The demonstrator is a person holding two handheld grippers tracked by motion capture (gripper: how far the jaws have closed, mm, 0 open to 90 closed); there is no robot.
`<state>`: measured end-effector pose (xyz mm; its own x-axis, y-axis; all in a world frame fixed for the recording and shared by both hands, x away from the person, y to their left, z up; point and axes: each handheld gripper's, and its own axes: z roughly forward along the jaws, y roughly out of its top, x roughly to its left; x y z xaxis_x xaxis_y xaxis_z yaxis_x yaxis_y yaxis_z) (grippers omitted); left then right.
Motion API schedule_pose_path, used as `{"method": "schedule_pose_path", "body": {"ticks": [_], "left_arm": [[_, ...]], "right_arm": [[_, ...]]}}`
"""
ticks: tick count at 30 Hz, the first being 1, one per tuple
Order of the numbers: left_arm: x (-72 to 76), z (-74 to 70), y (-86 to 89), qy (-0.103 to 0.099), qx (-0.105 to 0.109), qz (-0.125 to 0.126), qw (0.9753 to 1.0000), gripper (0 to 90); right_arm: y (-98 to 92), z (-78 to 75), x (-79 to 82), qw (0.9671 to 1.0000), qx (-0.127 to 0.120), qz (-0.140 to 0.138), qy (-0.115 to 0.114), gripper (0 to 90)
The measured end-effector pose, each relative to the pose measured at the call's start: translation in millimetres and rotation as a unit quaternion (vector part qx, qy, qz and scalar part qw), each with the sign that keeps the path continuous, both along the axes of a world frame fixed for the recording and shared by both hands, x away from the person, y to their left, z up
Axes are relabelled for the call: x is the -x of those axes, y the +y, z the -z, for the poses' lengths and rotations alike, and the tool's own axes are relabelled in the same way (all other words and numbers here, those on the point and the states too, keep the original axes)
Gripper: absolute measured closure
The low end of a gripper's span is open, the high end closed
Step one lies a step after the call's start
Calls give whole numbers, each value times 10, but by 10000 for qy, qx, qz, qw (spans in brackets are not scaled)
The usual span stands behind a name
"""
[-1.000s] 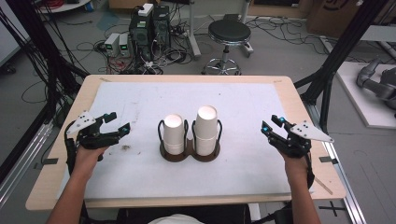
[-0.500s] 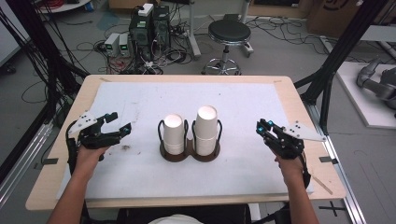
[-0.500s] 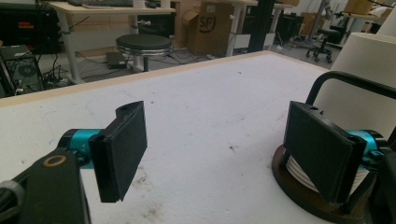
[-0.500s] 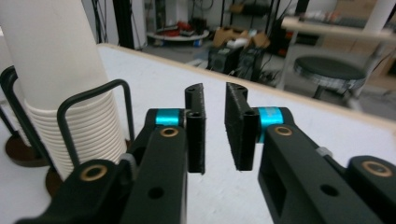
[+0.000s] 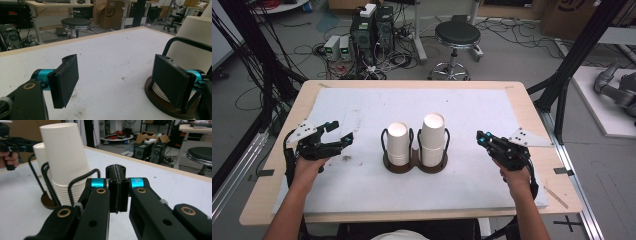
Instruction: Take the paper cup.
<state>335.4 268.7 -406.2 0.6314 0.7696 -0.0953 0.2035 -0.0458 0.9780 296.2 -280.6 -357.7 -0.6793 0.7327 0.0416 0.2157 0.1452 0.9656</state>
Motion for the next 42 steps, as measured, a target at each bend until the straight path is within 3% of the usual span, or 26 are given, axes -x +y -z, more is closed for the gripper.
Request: {"method": "schedule_pose_path", "body": {"ticks": [4, 17, 20, 24, 27, 34, 42], "left_arm": [[-2, 1, -17, 2, -15, 41, 10000, 215], [10, 8, -24, 7, 11, 55, 10000, 220], [6, 12, -31, 12, -2, 74, 10000, 220], [4, 12, -48, 17, -1, 95, 10000, 220], [-2, 13, -60, 20, -12, 123, 9999, 220], [-5, 22, -65, 43, 6, 127, 9999, 220], [3, 25, -54, 46, 5, 112, 9999, 220]], "right_arm": [[141, -19, 12, 9996, 90, -248, -111, 900], [474, -12, -8, 9967, 148, -788, -132, 900], [592, -44, 19, 9951, 193, -952, -202, 900], [744, -36, 25, 9928, 64, -1183, -171, 900], [892, -11, 11, 9908, 233, -1325, -171, 900], [1125, 19, -77, 9877, 297, -1528, -147, 900], [1198, 10, -63, 9860, 244, -1637, -212, 900]]}}
